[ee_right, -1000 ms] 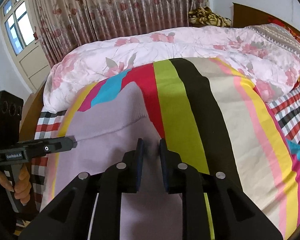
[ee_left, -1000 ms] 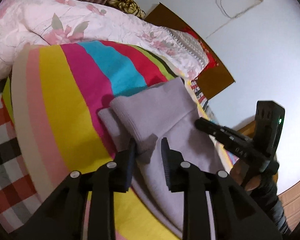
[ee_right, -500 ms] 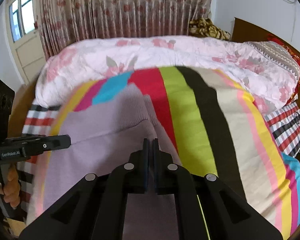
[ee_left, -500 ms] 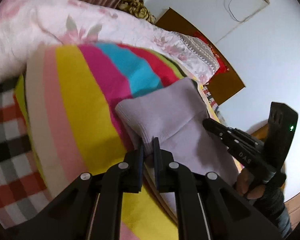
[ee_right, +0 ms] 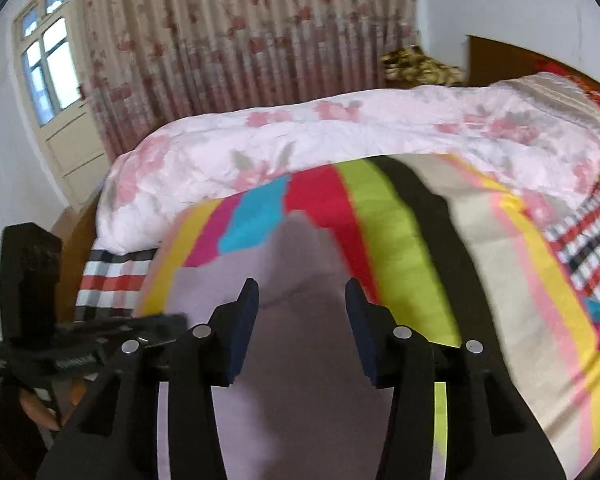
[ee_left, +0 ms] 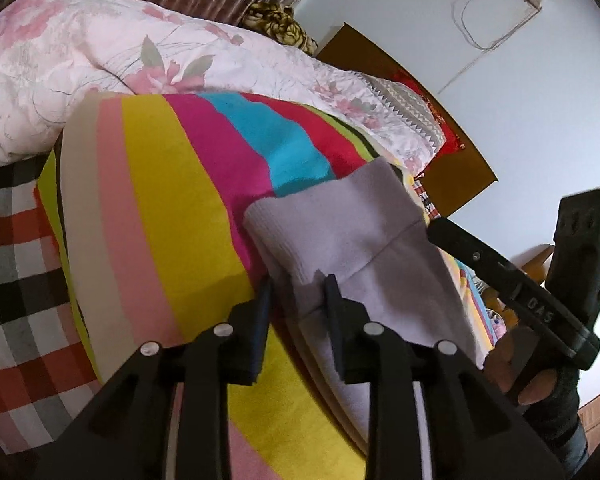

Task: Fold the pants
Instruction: 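Release both grippers and smooth the folded sweatpants flat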

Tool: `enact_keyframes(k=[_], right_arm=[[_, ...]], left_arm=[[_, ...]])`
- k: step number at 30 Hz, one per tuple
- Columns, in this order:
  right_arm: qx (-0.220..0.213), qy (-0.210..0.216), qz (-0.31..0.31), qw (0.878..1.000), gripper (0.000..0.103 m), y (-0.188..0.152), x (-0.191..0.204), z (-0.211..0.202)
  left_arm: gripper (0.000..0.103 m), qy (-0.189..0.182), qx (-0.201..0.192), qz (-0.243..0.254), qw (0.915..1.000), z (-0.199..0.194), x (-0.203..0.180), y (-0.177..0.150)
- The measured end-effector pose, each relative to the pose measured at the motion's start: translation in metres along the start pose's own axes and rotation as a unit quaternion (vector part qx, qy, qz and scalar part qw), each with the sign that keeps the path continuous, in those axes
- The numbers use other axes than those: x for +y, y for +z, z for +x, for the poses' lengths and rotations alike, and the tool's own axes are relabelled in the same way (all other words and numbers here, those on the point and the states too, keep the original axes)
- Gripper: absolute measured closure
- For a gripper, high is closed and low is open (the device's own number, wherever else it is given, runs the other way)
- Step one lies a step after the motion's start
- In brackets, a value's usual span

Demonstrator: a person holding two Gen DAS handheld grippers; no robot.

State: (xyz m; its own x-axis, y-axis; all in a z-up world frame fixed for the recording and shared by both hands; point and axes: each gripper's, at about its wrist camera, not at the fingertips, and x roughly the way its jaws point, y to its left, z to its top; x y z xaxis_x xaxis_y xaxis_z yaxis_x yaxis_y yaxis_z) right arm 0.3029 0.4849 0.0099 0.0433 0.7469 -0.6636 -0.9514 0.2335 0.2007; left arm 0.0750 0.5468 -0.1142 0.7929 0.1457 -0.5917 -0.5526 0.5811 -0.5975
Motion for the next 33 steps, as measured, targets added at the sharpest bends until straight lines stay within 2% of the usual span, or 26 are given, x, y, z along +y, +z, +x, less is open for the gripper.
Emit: enact_keyframes(k=[1, 2, 3, 5, 6, 8, 9, 10, 11, 13, 14, 17, 20, 22, 23, 26, 29, 30, 33], right_arm=[[0.021, 0.008, 0.003, 1.000, 0.065, 0.000, 0.000, 0.011], [0.055, -0.016, 0.004, 0.998, 0.071, -0.002, -0.003, 0.028], [0.058, -0.019, 0.009, 0.998, 0.071, -0.003, -0.006, 0.031], [0.050, -0.006, 0.036, 0.998, 0.072, -0.002, -0.013, 0.027], [0.038, -0.013, 0.049, 0.998, 0.071, 0.000, -0.015, 0.018], [0.009, -0.047, 0.053, 0.997, 0.059, -0.001, -0.012, -0.008], [-0.005, -0.050, 0.052, 0.997, 0.056, -0.003, -0.013, -0.030], [-0.010, -0.043, 0.046, 0.998, 0.045, -0.008, -0.015, -0.048], [-0.012, -0.045, 0.037, 0.998, 0.040, -0.014, -0.019, -0.066], [-0.011, -0.083, 0.021, 0.996, 0.040, -0.036, -0.037, -0.110], [-0.004, -0.094, 0.021, 0.995, 0.040, -0.045, -0.046, -0.124], [0.025, -0.148, 0.046, 0.988, 0.043, -0.084, -0.088, -0.167], [0.038, -0.157, 0.120, 0.979, 0.047, -0.130, -0.112, -0.199], [0.042, -0.161, 0.121, 0.979, 0.050, -0.161, -0.089, -0.215], [0.040, -0.160, 0.113, 0.980, 0.055, -0.170, -0.075, -0.221], [0.029, -0.113, 0.064, 0.991, 0.065, -0.195, 0.002, -0.231], [0.032, -0.062, 0.017, 0.997, 0.067, -0.208, 0.058, -0.227], [0.036, -0.057, 0.005, 0.998, 0.067, -0.210, 0.070, -0.222], [0.048, -0.075, -0.045, 0.995, 0.069, -0.213, 0.095, -0.204]], left_arm=[[0.074, 0.002, -0.001, 0.002, 1.0000, 0.001, 0.000, 0.000], [0.073, 0.004, -0.002, 0.005, 1.0000, 0.002, 0.000, 0.000], [0.073, 0.005, -0.001, 0.005, 1.0000, 0.004, 0.001, 0.000], [0.072, 0.005, 0.001, 0.007, 1.0000, 0.006, 0.001, 0.001], [0.071, 0.009, 0.002, 0.009, 0.9999, 0.005, 0.000, 0.002], [0.066, 0.026, -0.002, 0.008, 0.9996, -0.003, -0.004, 0.003], [0.061, 0.039, -0.014, 0.007, 0.9991, -0.012, -0.008, 0.002], [0.053, 0.046, -0.027, 0.010, 0.9985, -0.021, -0.011, 0.002], [0.047, 0.048, -0.050, 0.023, 0.9973, -0.037, -0.018, 0.001], [0.023, 0.039, -0.083, 0.051, 0.9945, -0.064, -0.033, -0.005], [0.021, 0.028, -0.083, 0.062, 0.9942, -0.070, -0.040, -0.009], [0.018, -0.012, -0.040, 0.112, 0.9928, -0.069, -0.065, -0.027], [0.018, -0.037, 0.006, 0.161, 0.9862, -0.053, -0.091, -0.052], [0.018, -0.038, 0.025, 0.172, 0.9841, -0.045, -0.100, -0.064], [0.018, -0.042, 0.034, 0.173, 0.9835, -0.043, -0.102, -0.071], [0.018, -0.044, 0.048, 0.161, 0.9847, -0.043, -0.100, -0.083], [0.018, -0.050, 0.052, 0.144, 0.9870, -0.052, -0.095, -0.093], [0.018, -0.049, 0.052, 0.141, 0.9874, -0.057, -0.093, -0.096], [0.018, -0.040, 0.048, 0.138, 0.9885, -0.071, -0.086, -0.102]])
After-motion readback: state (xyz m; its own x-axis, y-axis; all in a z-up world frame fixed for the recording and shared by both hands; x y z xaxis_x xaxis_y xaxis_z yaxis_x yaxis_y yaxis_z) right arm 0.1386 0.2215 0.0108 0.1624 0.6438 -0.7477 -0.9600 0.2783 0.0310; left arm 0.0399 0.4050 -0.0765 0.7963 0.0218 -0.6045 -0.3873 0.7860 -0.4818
